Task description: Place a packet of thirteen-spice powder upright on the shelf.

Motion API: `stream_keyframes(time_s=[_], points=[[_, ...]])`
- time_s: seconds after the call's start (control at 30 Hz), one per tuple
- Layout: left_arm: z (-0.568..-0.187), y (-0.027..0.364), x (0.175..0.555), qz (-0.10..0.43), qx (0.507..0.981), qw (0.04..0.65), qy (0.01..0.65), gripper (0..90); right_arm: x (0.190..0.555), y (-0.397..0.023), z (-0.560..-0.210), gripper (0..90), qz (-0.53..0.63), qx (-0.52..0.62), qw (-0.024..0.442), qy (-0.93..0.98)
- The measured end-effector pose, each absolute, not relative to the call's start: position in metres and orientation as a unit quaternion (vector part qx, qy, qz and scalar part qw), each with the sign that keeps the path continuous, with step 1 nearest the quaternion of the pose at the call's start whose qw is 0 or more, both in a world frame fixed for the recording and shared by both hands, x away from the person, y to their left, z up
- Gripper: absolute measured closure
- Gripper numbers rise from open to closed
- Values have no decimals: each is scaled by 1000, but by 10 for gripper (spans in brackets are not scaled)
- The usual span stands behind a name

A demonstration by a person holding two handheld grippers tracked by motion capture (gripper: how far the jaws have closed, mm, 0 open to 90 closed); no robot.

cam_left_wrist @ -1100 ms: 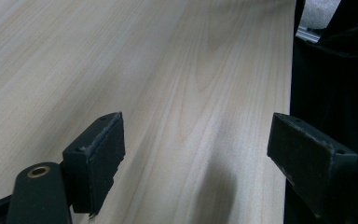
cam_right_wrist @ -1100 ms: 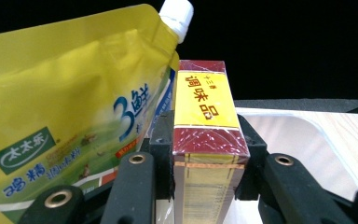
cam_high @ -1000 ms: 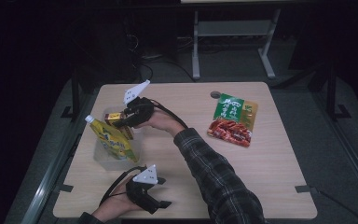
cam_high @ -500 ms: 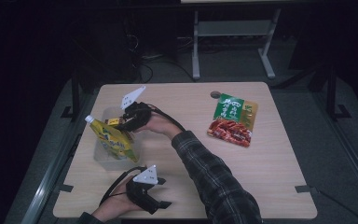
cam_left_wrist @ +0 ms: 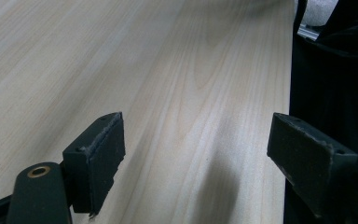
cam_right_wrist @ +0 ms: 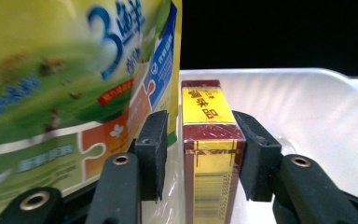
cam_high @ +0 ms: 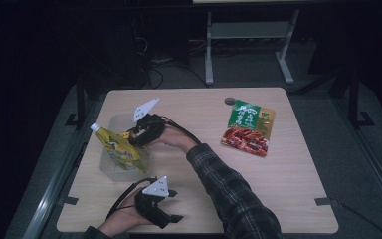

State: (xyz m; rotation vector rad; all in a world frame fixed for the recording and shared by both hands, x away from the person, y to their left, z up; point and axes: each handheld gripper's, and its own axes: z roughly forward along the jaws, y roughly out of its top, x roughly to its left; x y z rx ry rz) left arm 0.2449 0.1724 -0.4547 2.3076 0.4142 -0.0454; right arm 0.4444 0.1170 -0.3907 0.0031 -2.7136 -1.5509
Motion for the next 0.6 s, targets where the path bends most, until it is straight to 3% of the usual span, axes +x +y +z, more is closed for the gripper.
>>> stream_keyframes(time_s=[0.6], points=[[-456,172,246,-20,908,382,170,184,431,44,-371,487,-490,-49,-19,-870]])
